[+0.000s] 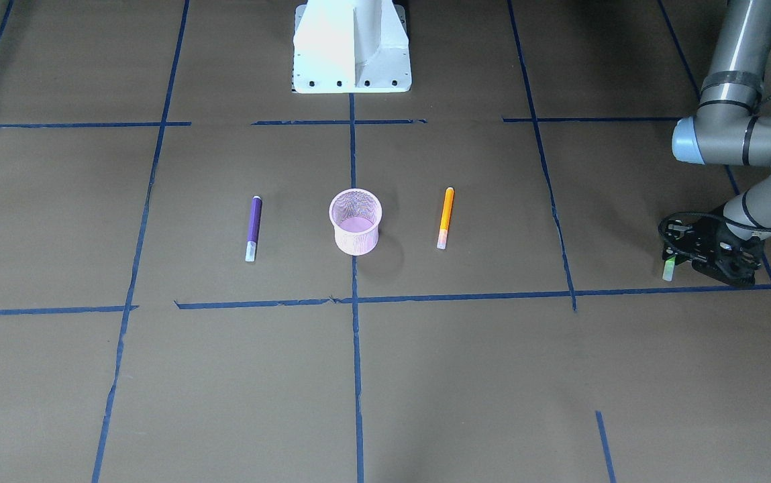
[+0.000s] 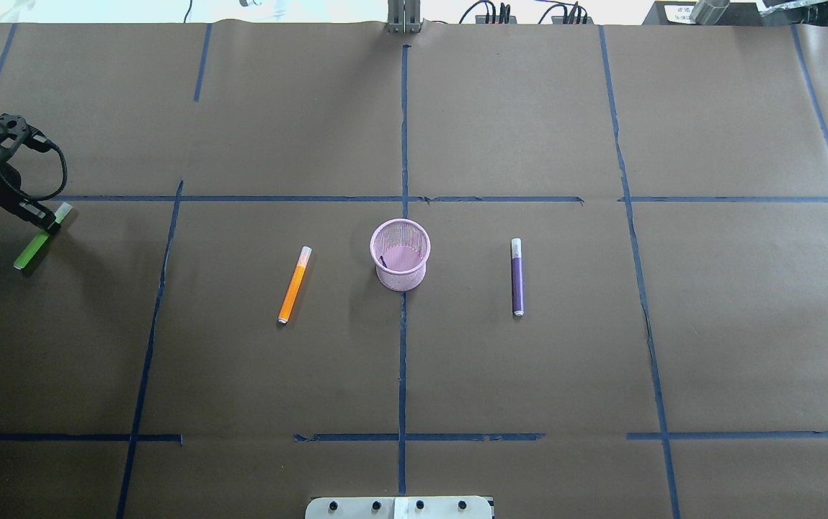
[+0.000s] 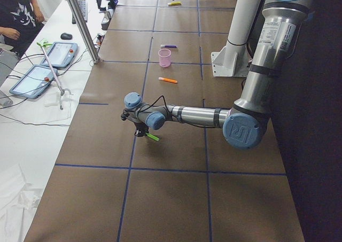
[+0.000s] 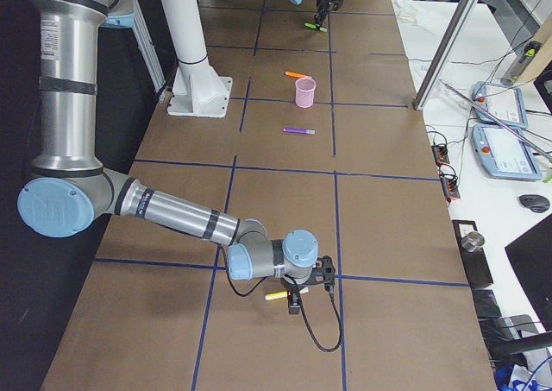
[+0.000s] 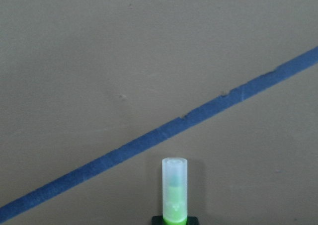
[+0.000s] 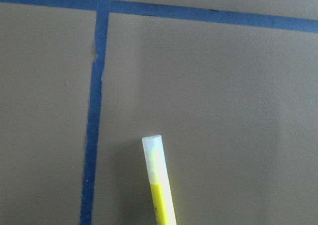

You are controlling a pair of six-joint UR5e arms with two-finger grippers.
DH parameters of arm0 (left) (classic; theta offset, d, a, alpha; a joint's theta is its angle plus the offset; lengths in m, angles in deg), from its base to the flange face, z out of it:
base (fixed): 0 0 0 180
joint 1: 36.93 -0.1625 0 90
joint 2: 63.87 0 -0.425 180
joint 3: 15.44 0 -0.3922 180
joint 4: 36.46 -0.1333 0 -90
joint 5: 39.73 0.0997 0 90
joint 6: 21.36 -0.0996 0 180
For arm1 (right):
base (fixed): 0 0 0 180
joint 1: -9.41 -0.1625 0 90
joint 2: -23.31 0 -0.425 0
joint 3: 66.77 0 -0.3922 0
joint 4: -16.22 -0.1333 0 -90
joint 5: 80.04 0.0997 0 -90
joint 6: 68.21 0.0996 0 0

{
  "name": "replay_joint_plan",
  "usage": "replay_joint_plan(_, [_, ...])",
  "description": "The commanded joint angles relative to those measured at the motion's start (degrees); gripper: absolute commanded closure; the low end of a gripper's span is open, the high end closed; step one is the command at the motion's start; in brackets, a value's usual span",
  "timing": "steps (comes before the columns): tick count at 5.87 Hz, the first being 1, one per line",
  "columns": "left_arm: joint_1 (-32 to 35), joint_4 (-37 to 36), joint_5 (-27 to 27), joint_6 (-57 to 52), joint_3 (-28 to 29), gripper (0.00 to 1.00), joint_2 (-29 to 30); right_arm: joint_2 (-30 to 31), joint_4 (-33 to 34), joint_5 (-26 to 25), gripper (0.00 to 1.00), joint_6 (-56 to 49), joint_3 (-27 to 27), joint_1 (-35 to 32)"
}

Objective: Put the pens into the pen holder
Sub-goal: 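Close the left gripper on the green highlighter's cap end, then lift the green highlighter and carry it over the pink cup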

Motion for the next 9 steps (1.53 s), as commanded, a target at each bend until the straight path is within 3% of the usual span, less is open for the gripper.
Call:
replay_joint_plan(1, [1.13, -1.01, -3.54, 0.0, 0.0, 0.96, 0.19, 0.17, -0.09, 0.25, 0.0, -0.3, 0.26, 0.0])
replay_joint_plan(4, [1.84, -8.81, -3.56, 0.0, -5.51, 0.98, 0.71, 0.53, -0.35, 0.26, 0.0, -0.48, 1.66, 0.61])
replay_joint_plan(5, [1.84, -13.2, -3.65, -0.09, -9.02, 0.98, 0.98, 0.53, -4.53, 0.17, 0.0, -0.39, 4.72, 1.14])
replay_joint_plan(7, [1.84, -27.31, -3.56, 0.0, -15.44, 0.98, 6.3, 0.44, -7.38, 0.26, 0.0, 1.1, 6.42, 2.54])
replay_joint_plan(9, [1.67, -35.8, -3.48, 0.17, -18.71, 0.98, 12.19, -0.09, -7.47, 0.34, 0.0, 2.34, 5.98, 2.99])
